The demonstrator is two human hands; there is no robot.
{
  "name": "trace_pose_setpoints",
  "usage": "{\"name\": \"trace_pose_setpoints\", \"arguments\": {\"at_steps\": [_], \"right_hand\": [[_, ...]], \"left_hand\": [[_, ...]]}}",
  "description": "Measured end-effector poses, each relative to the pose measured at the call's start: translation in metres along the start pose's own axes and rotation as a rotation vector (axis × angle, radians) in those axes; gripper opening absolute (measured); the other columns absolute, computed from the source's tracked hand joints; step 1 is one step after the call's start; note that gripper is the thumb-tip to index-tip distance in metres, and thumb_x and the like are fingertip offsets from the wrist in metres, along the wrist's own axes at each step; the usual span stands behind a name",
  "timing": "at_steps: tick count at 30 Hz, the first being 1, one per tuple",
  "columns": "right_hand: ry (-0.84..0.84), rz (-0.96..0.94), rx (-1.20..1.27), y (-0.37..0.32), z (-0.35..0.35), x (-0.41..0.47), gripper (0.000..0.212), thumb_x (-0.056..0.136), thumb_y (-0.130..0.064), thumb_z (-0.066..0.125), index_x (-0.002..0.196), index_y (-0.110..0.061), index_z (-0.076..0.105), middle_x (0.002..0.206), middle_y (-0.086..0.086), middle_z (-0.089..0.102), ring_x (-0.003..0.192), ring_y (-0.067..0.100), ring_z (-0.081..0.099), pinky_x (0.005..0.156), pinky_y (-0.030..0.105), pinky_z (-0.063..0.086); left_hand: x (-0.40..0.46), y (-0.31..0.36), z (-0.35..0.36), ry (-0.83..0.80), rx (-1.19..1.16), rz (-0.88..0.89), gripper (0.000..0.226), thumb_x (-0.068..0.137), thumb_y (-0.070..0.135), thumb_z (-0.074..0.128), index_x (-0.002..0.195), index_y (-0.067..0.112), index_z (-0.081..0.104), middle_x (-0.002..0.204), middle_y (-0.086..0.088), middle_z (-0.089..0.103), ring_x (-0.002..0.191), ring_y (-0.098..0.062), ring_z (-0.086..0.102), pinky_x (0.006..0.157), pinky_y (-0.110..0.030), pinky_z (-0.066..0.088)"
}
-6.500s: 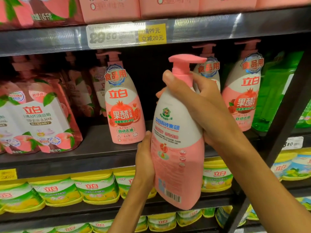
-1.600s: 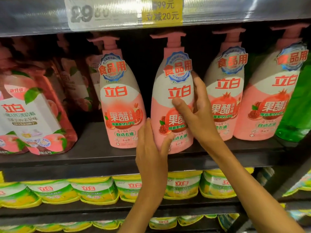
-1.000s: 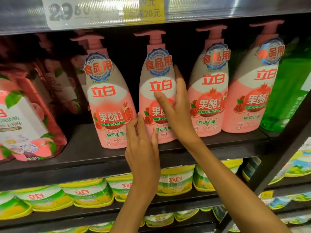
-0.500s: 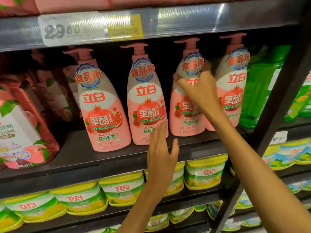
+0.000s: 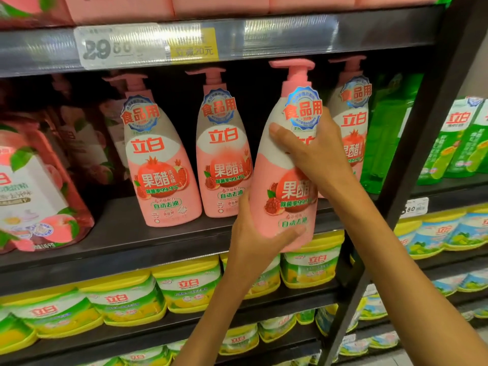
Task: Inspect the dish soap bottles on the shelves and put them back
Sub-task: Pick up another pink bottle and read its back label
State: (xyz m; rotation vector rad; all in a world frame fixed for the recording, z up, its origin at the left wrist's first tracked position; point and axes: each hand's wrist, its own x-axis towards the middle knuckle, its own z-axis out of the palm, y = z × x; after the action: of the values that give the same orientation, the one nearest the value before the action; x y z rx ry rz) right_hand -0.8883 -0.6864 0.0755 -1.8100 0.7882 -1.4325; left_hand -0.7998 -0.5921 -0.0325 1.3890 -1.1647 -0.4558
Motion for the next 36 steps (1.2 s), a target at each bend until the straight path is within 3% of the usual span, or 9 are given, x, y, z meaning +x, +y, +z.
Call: {"name": "trace_pose_setpoints", "arguments": {"at_steps": [5, 8, 14, 20, 25, 29, 31, 33, 36], "right_hand": [[-0.082, 0.124, 0.139, -0.010, -0.002, -0.023, 0.053, 0.079, -0.030, 0.079, 0.120, -0.010, 0.054, 0.104, 0.003, 0.070, 0.085, 0.010, 0.070, 0.070, 0.021, 0.056], [-0.242, 0.176, 0.317, -0.009, -0.015, -0.027, 0.048, 0.080, -0.037, 0.075, 0.119, -0.015, 0.058, 0.107, 0.001, 0.073, 0.091, 0.010, 0.072, 0.075, 0.025, 0.058], [-0.614, 0.368, 0.905, -0.009, -0.005, -0.040, 0.021, 0.081, -0.033, 0.073, 0.097, -0.022, 0.080, 0.102, 0.004, 0.076, 0.096, 0.018, 0.072, 0.077, 0.030, 0.058], [-0.419, 0.287, 0.719, -0.013, -0.002, -0.056, 0.029, 0.086, -0.030, 0.065, 0.111, -0.015, 0.069, 0.103, 0.010, 0.075, 0.094, 0.024, 0.073, 0.074, 0.032, 0.059], [-0.313, 0.263, 0.668, -0.023, -0.003, -0.065, 0.035, 0.087, -0.039, 0.065, 0.113, -0.016, 0.069, 0.105, 0.006, 0.075, 0.099, 0.021, 0.072, 0.077, 0.030, 0.058], [-0.430, 0.336, 0.822, -0.019, -0.005, -0.057, 0.044, 0.077, -0.042, 0.073, 0.112, -0.015, 0.071, 0.114, 0.010, 0.072, 0.108, 0.022, 0.068, 0.090, 0.035, 0.055], [-0.458, 0.437, 0.975, -0.014, 0.000, -0.055, 0.061, 0.067, -0.038, 0.084, 0.117, -0.010, 0.063, 0.109, 0.011, 0.073, 0.100, 0.021, 0.071, 0.082, 0.035, 0.058], [-0.442, 0.455, 0.994, -0.008, 0.002, -0.054, 0.055, 0.065, -0.036, 0.082, 0.112, -0.013, 0.063, 0.097, 0.009, 0.076, 0.088, 0.018, 0.073, 0.072, 0.033, 0.059], [-0.344, 0.338, 0.809, -0.004, -0.006, -0.052, 0.033, 0.073, -0.035, 0.070, 0.100, -0.016, 0.067, 0.086, 0.002, 0.077, 0.079, 0.013, 0.074, 0.065, 0.026, 0.058]], "left_hand": [[-0.021, 0.001, -0.012, -0.010, -0.205, -0.012, 0.087, 0.049, 0.041, 0.085, 0.127, 0.026, 0.050, 0.106, 0.010, 0.068, 0.097, -0.007, 0.068, 0.074, -0.027, 0.059], [-0.029, 0.005, -0.026, -0.074, -0.353, -0.022, 0.066, 0.051, 0.031, 0.084, 0.112, 0.027, 0.059, 0.100, 0.008, 0.073, 0.091, -0.010, 0.071, 0.066, -0.020, 0.057], [-0.046, 0.010, -0.040, -0.248, -0.478, -0.107, 0.060, 0.060, 0.053, 0.082, 0.113, 0.031, 0.064, 0.112, -0.003, 0.071, 0.104, -0.021, 0.068, 0.079, -0.027, 0.056], [-0.056, -0.003, -0.044, -0.249, -0.476, -0.187, 0.059, 0.071, 0.067, 0.068, 0.121, 0.038, 0.060, 0.124, 0.000, 0.066, 0.118, -0.018, 0.061, 0.094, -0.036, 0.049], [-0.055, 0.003, -0.037, -0.185, -0.671, -0.262, 0.049, 0.070, 0.073, 0.062, 0.106, 0.040, 0.072, 0.116, 0.006, 0.071, 0.109, -0.010, 0.065, 0.079, -0.021, 0.054], [-0.054, 0.002, -0.033, -0.192, -0.886, -0.337, 0.042, 0.095, 0.047, 0.038, 0.097, 0.029, 0.076, 0.101, 0.003, 0.074, 0.089, -0.015, 0.071, 0.067, -0.027, 0.057], [-0.056, 0.004, -0.028, -0.252, -0.922, -0.429, 0.038, 0.095, 0.035, 0.042, 0.113, 0.010, 0.065, 0.106, -0.018, 0.060, 0.083, -0.031, 0.062, 0.062, -0.033, 0.055], [-0.057, 0.003, -0.024, -0.280, -0.835, -0.474, 0.052, 0.094, 0.038, 0.044, 0.133, 0.004, 0.047, 0.116, -0.024, 0.049, 0.091, -0.037, 0.057, 0.069, -0.040, 0.056], [-0.047, -0.002, -0.027, -0.232, -0.694, -0.420, 0.034, 0.101, 0.045, 0.034, 0.122, 0.040, 0.062, 0.118, 0.005, 0.068, 0.108, -0.014, 0.065, 0.083, -0.032, 0.055]]}}
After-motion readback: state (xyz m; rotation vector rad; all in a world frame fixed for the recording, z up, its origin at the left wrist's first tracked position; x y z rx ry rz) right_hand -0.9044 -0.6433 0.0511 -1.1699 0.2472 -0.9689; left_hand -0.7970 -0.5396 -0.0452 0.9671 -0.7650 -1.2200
